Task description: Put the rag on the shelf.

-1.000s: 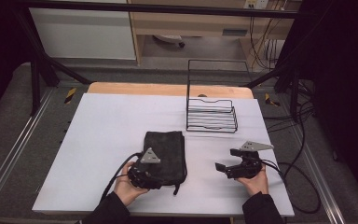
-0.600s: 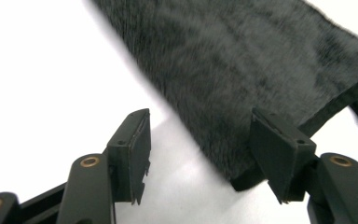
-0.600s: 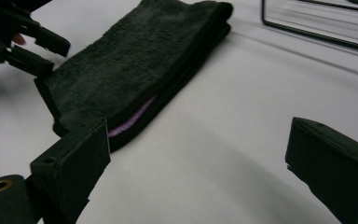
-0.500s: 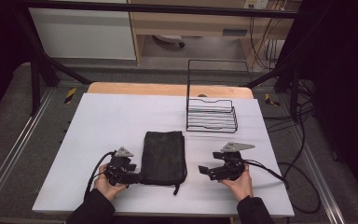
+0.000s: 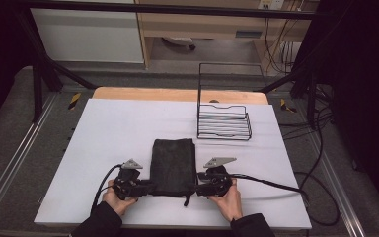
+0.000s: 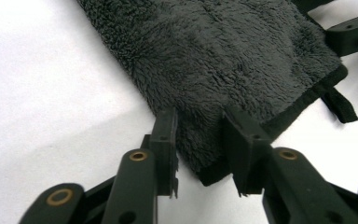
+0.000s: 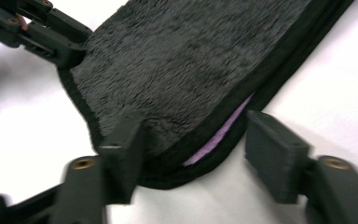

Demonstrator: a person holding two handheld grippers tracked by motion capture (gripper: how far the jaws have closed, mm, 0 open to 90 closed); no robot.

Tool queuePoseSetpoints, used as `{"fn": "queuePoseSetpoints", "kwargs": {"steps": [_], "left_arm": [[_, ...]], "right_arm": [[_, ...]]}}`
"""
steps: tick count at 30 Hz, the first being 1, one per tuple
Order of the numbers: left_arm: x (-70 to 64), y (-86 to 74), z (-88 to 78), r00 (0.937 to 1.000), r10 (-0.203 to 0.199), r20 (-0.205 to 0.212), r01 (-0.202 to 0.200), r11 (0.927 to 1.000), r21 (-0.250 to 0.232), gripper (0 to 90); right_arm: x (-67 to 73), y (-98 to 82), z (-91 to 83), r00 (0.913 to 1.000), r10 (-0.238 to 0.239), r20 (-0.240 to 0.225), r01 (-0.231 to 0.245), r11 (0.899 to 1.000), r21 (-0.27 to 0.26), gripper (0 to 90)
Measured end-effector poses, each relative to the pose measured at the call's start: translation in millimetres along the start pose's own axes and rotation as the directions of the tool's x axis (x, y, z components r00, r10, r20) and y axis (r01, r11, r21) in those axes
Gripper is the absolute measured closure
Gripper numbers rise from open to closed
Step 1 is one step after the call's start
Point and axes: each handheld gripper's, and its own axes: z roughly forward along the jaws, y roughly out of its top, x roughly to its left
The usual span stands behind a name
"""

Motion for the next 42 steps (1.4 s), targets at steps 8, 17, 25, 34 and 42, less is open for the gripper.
{"fn": "queuePoseSetpoints", "kwargs": {"steps": [8, 17, 25, 34, 42], "left_arm": [[-5.4, 2.2, -1.1, 0.9998, 0.014, -0.011, -0.013, 0.9998, 0.014, 83.1], [3.1, -0.2, -15.6, 0.9998, 0.013, 0.018, -0.014, 0.9996, 0.027, 86.4], [-1.4, -6.9, -19.1, 0.9995, 0.029, 0.007, -0.030, 0.9986, 0.045, 86.2], [-2.4, -3.9, -31.8, 0.9932, 0.108, -0.044, -0.109, 0.9934, -0.034, 60.1], [13.7, 12.0, -41.6, 0.9904, 0.114, -0.078, -0.123, 0.9860, -0.113, 32.6]], "right_arm": [[3.5, -2.9, 1.7, 0.9995, 0.030, -0.012, -0.030, 1.000, 0.002, 63.2], [10.2, 1.3, -2.7, 0.9970, 0.040, -0.066, -0.039, 0.999, 0.025, 81.1], [18.1, -0.6, -3.7, 0.9981, 0.019, -0.058, -0.016, 0.999, 0.052, 79.6], [12.9, 2.4, -15.9, 0.9998, -0.020, -0.001, 0.020, 0.999, -0.029, 39.7], [-3.7, 12.9, -28.6, 0.9997, -0.026, 0.004, 0.026, 0.994, -0.101, 19.0]]}}
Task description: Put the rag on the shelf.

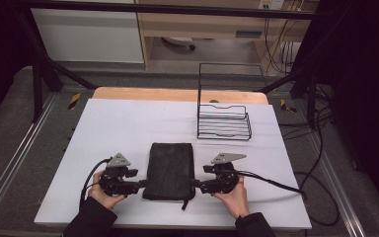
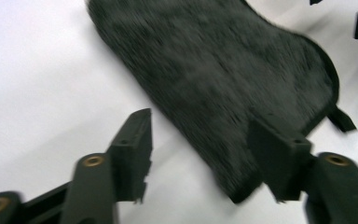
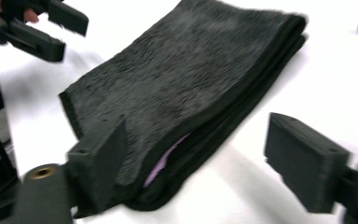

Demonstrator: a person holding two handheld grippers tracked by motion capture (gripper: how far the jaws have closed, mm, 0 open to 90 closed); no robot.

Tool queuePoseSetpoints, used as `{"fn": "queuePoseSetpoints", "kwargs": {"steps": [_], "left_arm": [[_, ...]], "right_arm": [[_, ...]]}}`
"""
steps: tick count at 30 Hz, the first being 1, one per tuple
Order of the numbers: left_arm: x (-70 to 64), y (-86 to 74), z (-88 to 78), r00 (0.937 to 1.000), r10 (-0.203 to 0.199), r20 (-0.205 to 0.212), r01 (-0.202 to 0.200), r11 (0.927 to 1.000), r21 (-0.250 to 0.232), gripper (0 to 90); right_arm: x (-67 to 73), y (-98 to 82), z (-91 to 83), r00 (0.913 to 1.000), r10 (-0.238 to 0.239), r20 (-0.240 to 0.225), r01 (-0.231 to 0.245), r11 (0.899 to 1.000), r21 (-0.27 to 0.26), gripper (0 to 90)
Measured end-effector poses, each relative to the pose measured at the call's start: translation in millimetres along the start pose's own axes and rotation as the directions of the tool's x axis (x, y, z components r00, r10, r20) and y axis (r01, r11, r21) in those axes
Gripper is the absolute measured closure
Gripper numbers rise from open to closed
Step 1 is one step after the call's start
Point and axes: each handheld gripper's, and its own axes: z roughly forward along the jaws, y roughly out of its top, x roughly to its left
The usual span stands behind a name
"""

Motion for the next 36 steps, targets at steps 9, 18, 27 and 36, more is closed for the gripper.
{"fn": "queuePoseSetpoints", "kwargs": {"steps": [9, 18, 27, 36], "left_arm": [[21.8, 28.7, 5.3, 0.9998, -0.005, -0.019, 0.004, 0.9992, -0.039, 21.0], [33.7, 55.9, 33.9, 0.9990, -0.020, -0.039, 0.019, 0.9992, -0.034, 19.1], [51.4, 70.3, 70.4, 0.9929, -0.078, -0.089, 0.079, 0.9969, -0.001, 31.7], [62.7, 63.2, 92.2, 0.9873, -0.118, -0.106, 0.124, 0.9909, 0.053, 47.9]], "right_arm": [[-12.9, 16.4, -6.9, 0.9999, 0.001, 0.014, 0.000, 0.998, -0.056, 8.5], [-20.4, 20.7, -2.4, 0.9988, 0.003, 0.048, -0.001, 0.999, -0.054, 5.2], [-25.0, 21.3, 4.6, 0.9977, -0.003, 0.067, 0.005, 0.999, -0.036, 4.9], [-27.9, 22.4, 7.8, 0.9973, -0.003, 0.073, 0.005, 1.000, -0.029, 8.7]]}}
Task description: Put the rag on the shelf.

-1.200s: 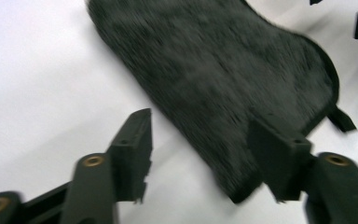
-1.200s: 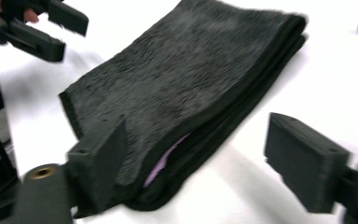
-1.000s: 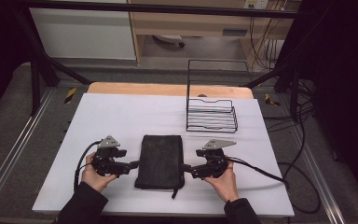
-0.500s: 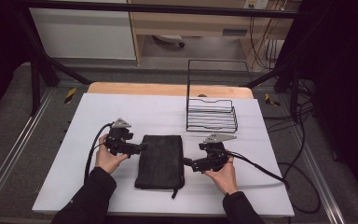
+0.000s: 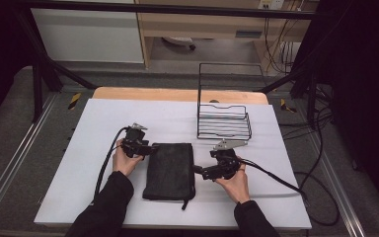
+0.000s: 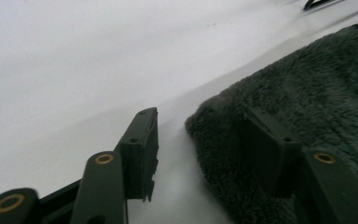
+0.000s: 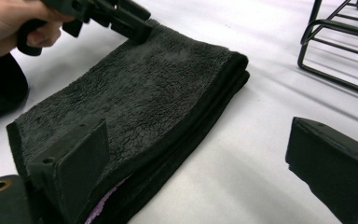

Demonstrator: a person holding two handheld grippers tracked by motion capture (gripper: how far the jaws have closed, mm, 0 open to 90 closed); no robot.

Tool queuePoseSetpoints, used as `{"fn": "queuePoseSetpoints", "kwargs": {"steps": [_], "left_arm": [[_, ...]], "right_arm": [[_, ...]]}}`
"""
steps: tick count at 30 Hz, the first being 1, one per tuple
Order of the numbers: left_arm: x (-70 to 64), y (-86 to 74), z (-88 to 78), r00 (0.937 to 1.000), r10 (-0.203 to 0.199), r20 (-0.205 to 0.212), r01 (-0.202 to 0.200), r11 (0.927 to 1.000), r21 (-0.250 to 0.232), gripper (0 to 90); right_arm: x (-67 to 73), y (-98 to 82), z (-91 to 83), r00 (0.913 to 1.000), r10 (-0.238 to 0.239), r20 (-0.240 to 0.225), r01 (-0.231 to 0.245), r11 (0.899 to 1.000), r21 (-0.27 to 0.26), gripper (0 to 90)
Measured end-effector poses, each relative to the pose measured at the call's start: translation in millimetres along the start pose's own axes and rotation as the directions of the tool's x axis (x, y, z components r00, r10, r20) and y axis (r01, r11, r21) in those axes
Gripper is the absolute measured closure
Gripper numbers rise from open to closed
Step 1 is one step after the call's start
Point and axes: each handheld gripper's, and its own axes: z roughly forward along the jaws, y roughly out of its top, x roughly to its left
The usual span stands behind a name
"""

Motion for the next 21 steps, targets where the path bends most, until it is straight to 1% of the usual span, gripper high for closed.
{"fn": "queuePoseSetpoints", "kwargs": {"steps": [1, 2, 4, 5, 6, 7, 8, 9, 10, 12, 13, 14, 15, 16, 17, 18, 19, 21], "left_arm": [[1.0, -0.6, 0.5, 0.9999, -0.011, 0.013, 0.011, 0.9999, -0.002, 52.2], [1.9, -1.0, 1.2, 0.9997, -0.010, 0.024, 0.009, 1.0000, 0.003, 54.3], [2.0, -2.4, 3.6, 0.9993, -0.015, 0.034, 0.015, 0.9999, 0.003, 56.6], [2.1, -3.2, 4.2, 0.9990, -0.020, 0.039, 0.020, 0.9998, -0.002, 57.5], [2.2, -3.9, 4.3, 0.9989, -0.021, 0.042, 0.021, 0.9998, -0.006, 57.5], [2.0, -5.2, 4.4, 0.9986, -0.023, 0.048, 0.024, 0.9996, -0.013, 59.2], [2.0, -5.2, 4.4, 0.9986, -0.023, 0.048, 0.024, 0.9996, -0.013, 60.8], [1.7, -5.8, 4.5, 0.9986, -0.023, 0.048, 0.023, 0.9996, -0.015, 60.8], [0.9, -5.9, 4.5, 0.9986, -0.021, 0.047, 0.022, 0.9996, -0.015, 61.5], [-0.6, -6.0, 4.8, 0.9981, -0.021, 0.058, 0.022, 0.9997, -0.011, 66.6], [-1.4, -5.9, 4.8, 0.9983, -0.020, 0.056, 0.021, 0.9997, -0.010, 68.7], [-1.8, -6.0, 4.9, 0.9980, -0.021, 0.059, 0.022, 0.9997, -0.010, 68.7], [-1.9, -6.1, 4.9, 0.9979, -0.024, 0.061, 0.024, 0.9997, -0.009, 70.0], [-1.6, -6.2, 4.7, 0.9977, -0.023, 0.064, 0.023, 0.9997, -0.005, 70.5], [-1.5, -6.3, 4.7, 0.9976, -0.024, 0.065, 0.025, 0.9997, -0.005, 71.9], [-1.7, -6.3, 4.7, 0.9973, -0.029, 0.067, 0.029, 0.9996, -0.004, 72.5], [-2.1, -6.1, 4.8, 0.9973, -0.030, 0.067, 0.030, 0.9995, -0.005, 72.5], [-3.3, -6.2, 4.7, 0.9976, -0.029, 0.064, 0.029, 0.9996, -0.005, 73.9]], "right_arm": [[-1.9, 1.6, 1.8, 1.0000, 0.008, -0.001, -0.008, 1.000, -0.008, 10.4], [-3.2, 2.7, 3.1, 0.9999, 0.015, -0.002, -0.015, 1.000, -0.013, 11.2], [-6.3, 4.9, 6.4, 0.9996, 0.029, -0.002, -0.029, 0.999, -0.019, 13.0], [-8.1, 5.9, 8.6, 0.9994, 0.035, 0.005, -0.035, 0.999, -0.019, 13.1], [-8.1, 5.9, 8.6, 0.9994, 0.035, 0.005, -0.035, 0.999, -0.019, 13.1], [-12.4, 7.8, 13.5, 0.9985, 0.052, 0.019, -0.052, 0.998, -0.021, 14.7], [-15.0, 8.9, 16.2, 0.9982, 0.055, 0.025, -0.054, 0.998, -0.023, 15.1], [-15.0, 8.9, 16.2, 0.9982, 0.055, 0.025, -0.054, 0.998, -0.023, 15.1], [-16.7, 10.2, 18.3, 0.9969, 0.071, 0.033, -0.071, 0.997, -0.019, 15.5], [-19.3, 13.3, 24.1, 0.9970, 0.062, 0.048, -0.061, 0.998, -0.015, 17.0], [-19.3, 17.1, 30.6, 0.9969, 0.059, 0.051, -0.059, 0.998, -0.012, 18.9], [-19.3, 17.1, 30.6, 0.9969, 0.059, 0.051, -0.059, 0.998, -0.012, 18.9], [-19.4, 18.9, 34.4, 0.9970, 0.056, 0.052, -0.056, 0.998, -0.015, 19.9], [-19.1, 20.7, 38.0, 0.9964, 0.067, 0.051, -0.066, 0.998, -0.014, 21.0], [-20.0, 24.2, 45.8, 0.9959, 0.070, 0.058, -0.069, 0.998, -0.005, 23.5], [-20.3, 25.9, 49.8, 0.9959, 0.070, 0.058, -0.070, 0.998, 0.001, 25.2], [-20.3, 25.9, 49.8, 0.9959, 0.070, 0.058, -0.070, 0.998, 0.001, 25.2], [-21.5, 28.0, 58.1, 0.9957, 0.077, 0.052, -0.078, 0.997, 0.003, 28.7]]}}
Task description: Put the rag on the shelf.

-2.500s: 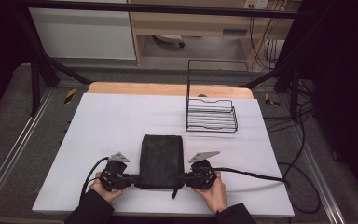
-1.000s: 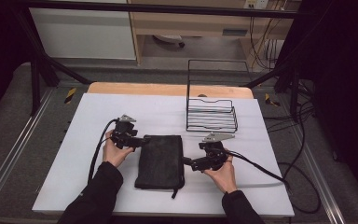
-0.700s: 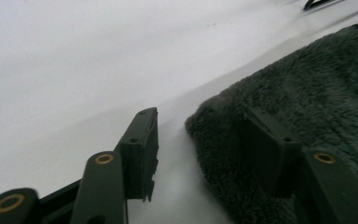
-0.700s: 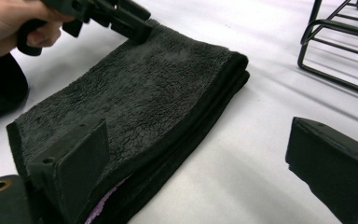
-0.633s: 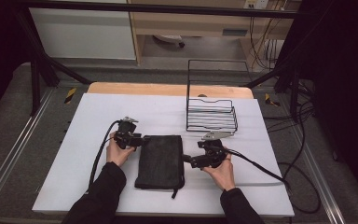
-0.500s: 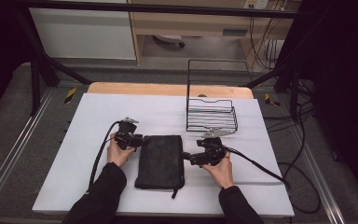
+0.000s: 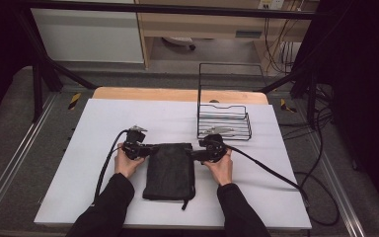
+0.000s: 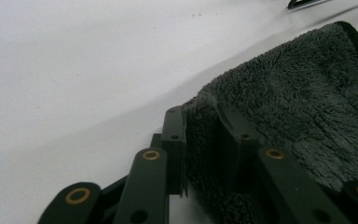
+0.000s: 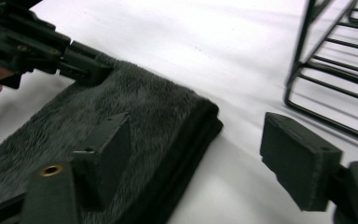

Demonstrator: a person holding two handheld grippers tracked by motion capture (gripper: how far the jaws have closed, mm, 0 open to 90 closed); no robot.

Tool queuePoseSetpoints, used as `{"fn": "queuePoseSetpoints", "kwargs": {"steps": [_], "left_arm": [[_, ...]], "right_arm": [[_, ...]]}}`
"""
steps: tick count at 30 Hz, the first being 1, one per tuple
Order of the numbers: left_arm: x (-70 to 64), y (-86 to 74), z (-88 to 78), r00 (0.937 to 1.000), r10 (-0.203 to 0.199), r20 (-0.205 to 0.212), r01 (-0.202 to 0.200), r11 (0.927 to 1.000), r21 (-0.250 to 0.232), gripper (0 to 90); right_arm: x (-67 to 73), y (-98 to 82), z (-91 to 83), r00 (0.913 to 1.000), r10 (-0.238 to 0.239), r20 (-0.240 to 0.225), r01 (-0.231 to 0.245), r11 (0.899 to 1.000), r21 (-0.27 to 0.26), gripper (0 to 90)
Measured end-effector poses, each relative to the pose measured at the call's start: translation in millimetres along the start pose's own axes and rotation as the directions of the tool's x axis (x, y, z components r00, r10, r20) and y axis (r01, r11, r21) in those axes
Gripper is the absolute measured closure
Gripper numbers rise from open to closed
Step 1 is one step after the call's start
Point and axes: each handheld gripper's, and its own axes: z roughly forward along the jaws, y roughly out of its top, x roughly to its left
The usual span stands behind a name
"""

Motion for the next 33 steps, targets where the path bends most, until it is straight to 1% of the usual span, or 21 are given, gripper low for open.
{"fn": "queuePoseSetpoints", "kwargs": {"steps": [1, 2, 3, 4, 5, 7, 9, 11, 12, 13, 16, 18, 19, 20, 22, 24, 25, 27, 31, 33], "left_arm": [[-0.7, 0.0, -0.4, 1.0000, 0.001, -0.001, -0.001, 1.0000, 0.004, 74.4], [-1.4, 0.0, -0.6, 1.0000, 0.006, -0.006, -0.006, 1.0000, 0.003, 75.2], [-1.9, -0.2, -0.6, 0.9999, 0.008, -0.008, -0.008, 1.0000, 0.003, 75.2], [-2.4, -0.2, -0.7, 0.9999, 0.009, -0.010, -0.009, 1.0000, 0.003, 75.7], [-2.7, -0.1, -0.8, 0.9999, 0.011, -0.011, -0.011, 0.9999, 0.005, 75.7], [-3.1, -0.2, -0.8, 0.9999, 0.011, -0.013, -0.011, 0.9999, 0.005, 76.1], [-3.1, -0.3, -0.8, 0.9999, 0.009, -0.012, -0.009, 1.0000, 0.004, 76.3], [-3.2, -0.7, -0.7, 0.9999, 0.009, -0.014, -0.009, 1.0000, 0.003, 76.3], [-3.7, -1.0, -0.6, 0.9998, 0.013, -0.016, -0.013, 0.9999, 0.001, 76.3], [-4.1, -1.2, -0.7, 0.9996, 0.020, -0.020, -0.020, 0.9998, 0.001, 76.3], [-5.4, -1.8, -0.2, 0.9994, 0.021, -0.027, -0.021, 0.9998, -0.006, 76.2], [-5.4, -1.9, -0.3, 0.9994, 0.022, -0.026, -0.023, 0.9997, -0.005, 76.3], [-5.5, -1.7, -0.3, 0.9994, 0.021, -0.027, -0.021, 0.9998, -0.005, 76.3], [-5.6, -1.6, -0.3, 0.9995, 0.019, -0.027, -0.020, 0.9998, -0.004, 76.7], [-5.7, -1.2, -0.5, 0.9995, 0.013, -0.028, -0.013, 0.9999, -0.002, 77.4], [-5.9, -0.9, -0.8, 0.9996, 0.010, -0.028, -0.010, 0.9999, -0.003, 77.9], [-5.8, -1.0, -1.1, 0.9996, 0.011, -0.026, -0.011, 0.9999, -0.003, 78.9], [-4.7, -0.9, -2.4, 0.9998, 0.008, -0.019, -0.009, 1.0000, -0.004, 79.7], [-3.3, -1.0, -6.6, 1.0000, -0.002, -0.004, 0.002, 0.9998, -0.021, 80.3], [-2.9, -0.2, -11.1, 0.9999, -0.007, 0.009, 0.007, 0.9992, -0.039, 80.6]], "right_arm": [[-0.1, 0.8, 4.1, 1.0000, 0.008, 0.005, -0.008, 1.000, 0.009, 30.2], [-0.8, 0.9, 12.2, 0.9999, 0.008, 0.010, -0.009, 1.000, 0.028, 33.6], [-0.8, 0.9, 12.2, 0.9999, 0.008, 0.010, -0.009, 1.000, 0.028, 33.6], [-0.8, -0.1, 17.8, 0.9999, 0.004, 0.016, -0.004, 0.999, 0.050, 37.2], [-0.8, -0.1, 17.8, 0.9999, 0.004, 0.016, -0.004, 0.999, 0.050, 37.2], [-1.5, -1.9, 21.5, 0.9997, 0.014, 0.022, -0.015, 0.998, 0.066, 39.8], [-2.4, -2.8, 23.6, 0.9998, 0.019, 0.012, -0.019, 0.997, 0.079, 45.6], [-2.3, -2.9, 24.1, 0.9997, 0.026, 0.004, -0.026, 0.997, 0.079, 46.8], [-2.0, -2.9, 24.5, 0.9993, 0.036, -0.008, -0.035, 0.996, 0.084, 51.1], [-1.6, -3.1, 24.7, 0.9992, 0.038, -0.007, -0.038, 0.996, 0.083, 51.7], [-1.3, -3.2, 24.9, 0.9986, 0.048, -0.020, -0.046, 0.995, 0.090, 56.9], [-1.7, -2.8, 25.1, 0.9969, 0.068, -0.038, -0.064, 0.993, 0.103, 63.1], [-1.7, -2.8, 25.1, 0.9969, 0.068, -0.038, -0.064, 0.993, 0.103, 63.1], [-2.1, -2.3, 25.8, 0.9940, 0.094, -0.056, -0.088, 0.990, 0.115, 68.3], [-2.9, -1.7, 26.4, 0.9901, 0.120, -0.072, -0.110, 0.986, 0.127, 72.1], [-3.5, -1.3, 26.5, 0.9893, 0.125, -0.075, -0.115, 0.985, 0.130, 73.0], [-4.5, -0.3, 26.2, 0.9869, 0.139, -0.082, -0.127, 0.982, 0.137, 75.8], [-4.9, 0.6, 25.6, 0.9851, 0.151, -0.082, -0.138, 0.980, 0.141, 77.2], [-4.1, 1.0, 24.0, 0.9844, 0.156, -0.082, -0.144, 0.980, 0.138, 78.5], [-2.1, 1.9, 20.4, 0.9857, 0.147, -0.083, -0.136, 0.983, 0.121, 79.2]]}}
